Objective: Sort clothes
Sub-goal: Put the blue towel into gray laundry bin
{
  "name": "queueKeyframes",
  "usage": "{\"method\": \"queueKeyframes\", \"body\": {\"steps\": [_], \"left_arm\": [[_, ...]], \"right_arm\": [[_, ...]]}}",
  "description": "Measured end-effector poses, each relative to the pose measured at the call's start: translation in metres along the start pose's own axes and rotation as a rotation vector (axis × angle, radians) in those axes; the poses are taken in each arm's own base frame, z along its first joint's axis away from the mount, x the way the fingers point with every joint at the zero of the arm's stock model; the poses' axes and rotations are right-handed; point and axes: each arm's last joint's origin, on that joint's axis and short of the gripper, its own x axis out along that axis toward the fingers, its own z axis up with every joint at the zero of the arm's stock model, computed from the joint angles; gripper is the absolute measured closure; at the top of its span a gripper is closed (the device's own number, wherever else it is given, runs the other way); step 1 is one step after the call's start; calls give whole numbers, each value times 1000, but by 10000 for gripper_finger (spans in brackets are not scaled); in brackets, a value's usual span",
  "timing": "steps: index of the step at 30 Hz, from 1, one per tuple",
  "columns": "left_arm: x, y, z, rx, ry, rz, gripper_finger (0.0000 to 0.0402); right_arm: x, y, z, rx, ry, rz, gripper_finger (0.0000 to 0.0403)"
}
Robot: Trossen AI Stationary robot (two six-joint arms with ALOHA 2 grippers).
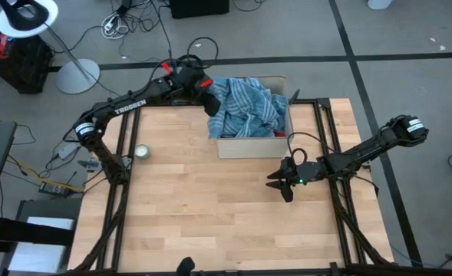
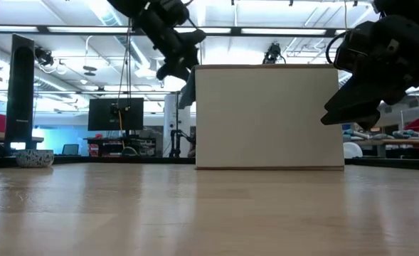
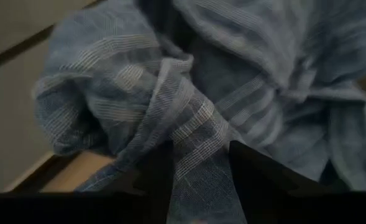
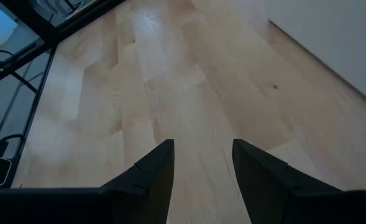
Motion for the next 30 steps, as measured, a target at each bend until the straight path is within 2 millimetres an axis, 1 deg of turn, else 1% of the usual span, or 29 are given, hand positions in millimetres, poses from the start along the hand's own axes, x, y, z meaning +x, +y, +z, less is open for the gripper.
{"method": "queueKeyframes", "body": {"steps": [2,4,6,8,9,15,19,22,24,27,30], "left_arm": [[4,0,-3,-31,11,-18,250],[8,0,-4,-41,12,-24,277],[7,0,-3,-39,4,-29,323],[4,-4,3,-19,-31,-43,375],[1,-8,7,-10,-57,-54,386],[-20,-32,32,31,-180,-120,398],[-25,-50,37,65,-231,-205,400],[-17,-63,38,86,-269,-261,400],[-6,-70,39,78,-301,-293,401],[12,-73,41,60,-331,-353,401],[33,-72,40,31,-318,-395,401]], "right_arm": [[0,0,1,2,-4,-2,239],[0,-1,1,3,-5,-3,239],[0,0,1,4,-12,-1,239],[0,0,1,4,-9,-2,239],[0,0,1,3,-9,-3,239],[0,-1,1,-3,-6,-5,239],[0,-1,1,-8,-6,-5,239],[0,-1,1,-21,-9,-5,239],[0,-1,2,-29,-22,-21,239],[1,-2,5,-47,-50,-36,239],[1,-4,8,-62,-72,-43,239]]}}
